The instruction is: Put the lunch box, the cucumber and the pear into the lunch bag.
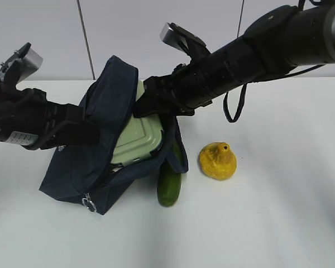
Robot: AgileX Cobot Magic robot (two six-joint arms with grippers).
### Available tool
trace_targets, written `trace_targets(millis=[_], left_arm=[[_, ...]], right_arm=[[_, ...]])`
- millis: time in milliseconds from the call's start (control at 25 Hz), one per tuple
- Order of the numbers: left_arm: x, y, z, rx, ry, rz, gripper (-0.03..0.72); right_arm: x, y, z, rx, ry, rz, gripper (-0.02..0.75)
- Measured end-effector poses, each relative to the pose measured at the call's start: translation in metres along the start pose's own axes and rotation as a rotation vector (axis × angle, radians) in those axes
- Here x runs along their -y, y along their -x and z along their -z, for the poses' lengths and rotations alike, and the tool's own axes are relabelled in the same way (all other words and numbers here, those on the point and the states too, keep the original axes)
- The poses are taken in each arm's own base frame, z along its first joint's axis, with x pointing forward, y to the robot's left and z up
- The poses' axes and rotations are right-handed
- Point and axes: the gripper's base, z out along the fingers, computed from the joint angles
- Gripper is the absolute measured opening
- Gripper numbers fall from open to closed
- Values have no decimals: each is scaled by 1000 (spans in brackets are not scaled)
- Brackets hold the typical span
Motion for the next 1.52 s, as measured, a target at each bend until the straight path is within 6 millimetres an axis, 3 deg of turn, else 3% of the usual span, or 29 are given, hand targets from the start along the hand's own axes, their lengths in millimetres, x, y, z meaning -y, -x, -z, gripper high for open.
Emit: trace_targets(millis=[360, 600, 800, 960, 1200, 1520], left_arm=[[1, -1, 0, -8, -9, 0, 3], [1, -1, 0, -9, -11, 1, 3], [-4, 1, 4, -4, -13, 21, 3], [-16, 4, 12, 4, -21, 64, 3], [-28, 9, 29, 41, -46, 129, 3], [-25, 8, 32, 25, -85, 129, 3]], right_arm=[[5, -5, -14, -13, -6, -19, 400], [2, 3, -15, 10, 6, 5, 529], [-3, 11, -10, -26, -20, 107, 554], [-5, 13, 4, -101, -110, 183, 556], [-15, 21, 40, -141, -243, 304, 499], [-19, 9, 81, -363, -434, 341, 484]])
